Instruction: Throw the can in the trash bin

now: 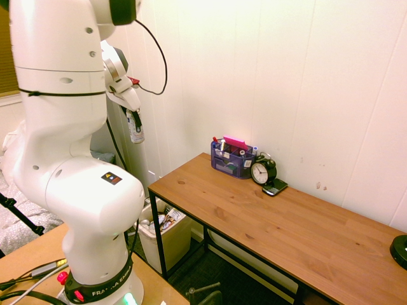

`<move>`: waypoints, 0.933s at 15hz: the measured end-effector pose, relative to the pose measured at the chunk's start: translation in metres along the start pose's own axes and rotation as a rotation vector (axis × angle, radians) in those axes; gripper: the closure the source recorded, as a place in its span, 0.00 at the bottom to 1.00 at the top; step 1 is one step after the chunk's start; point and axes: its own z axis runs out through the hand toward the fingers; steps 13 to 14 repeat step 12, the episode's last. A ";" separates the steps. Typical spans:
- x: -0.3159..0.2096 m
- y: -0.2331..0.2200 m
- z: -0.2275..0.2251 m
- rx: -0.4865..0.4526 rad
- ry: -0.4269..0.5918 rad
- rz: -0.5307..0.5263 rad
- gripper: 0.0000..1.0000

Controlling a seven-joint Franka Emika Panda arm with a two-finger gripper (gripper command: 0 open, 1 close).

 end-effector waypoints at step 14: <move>0.024 -0.036 0.033 0.006 -0.037 0.070 0.00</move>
